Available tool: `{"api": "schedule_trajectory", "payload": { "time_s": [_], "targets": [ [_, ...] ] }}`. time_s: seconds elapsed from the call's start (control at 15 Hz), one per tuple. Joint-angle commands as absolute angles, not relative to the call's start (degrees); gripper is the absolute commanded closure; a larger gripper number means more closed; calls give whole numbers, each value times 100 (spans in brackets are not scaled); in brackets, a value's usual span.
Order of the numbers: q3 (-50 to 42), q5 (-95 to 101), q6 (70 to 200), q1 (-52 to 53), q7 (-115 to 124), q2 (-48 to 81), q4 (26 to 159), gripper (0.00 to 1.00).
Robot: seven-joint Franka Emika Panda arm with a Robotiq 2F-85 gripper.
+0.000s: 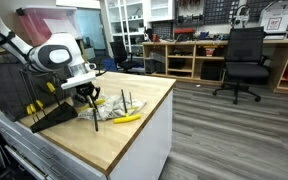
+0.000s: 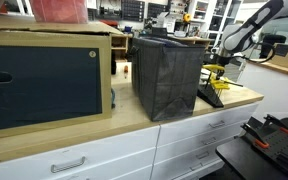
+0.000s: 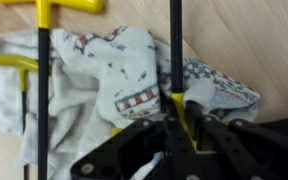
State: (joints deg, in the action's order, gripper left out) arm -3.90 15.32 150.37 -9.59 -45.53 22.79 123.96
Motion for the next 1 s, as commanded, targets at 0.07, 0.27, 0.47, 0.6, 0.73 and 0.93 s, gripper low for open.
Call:
{"api": "schedule_trajectory", "payload": {
  "time_s": [0.07,0.27,0.47,0.6,0.73,0.93],
  "targets": [
    [-1059,2697,14741,-440,-3170,2586,12257,96],
    [-1062,3112,14552,-360,-2683,2785,12207,96],
    [-957,3266,14408,-333,-2570,2837,12125,79],
    [-905,3294,14391,-329,-2496,2885,12069,54],
    [-885,3295,14419,-307,-2395,3004,11974,38],
    [-913,3366,14470,-289,-2209,3093,11830,16]
  ]
}}
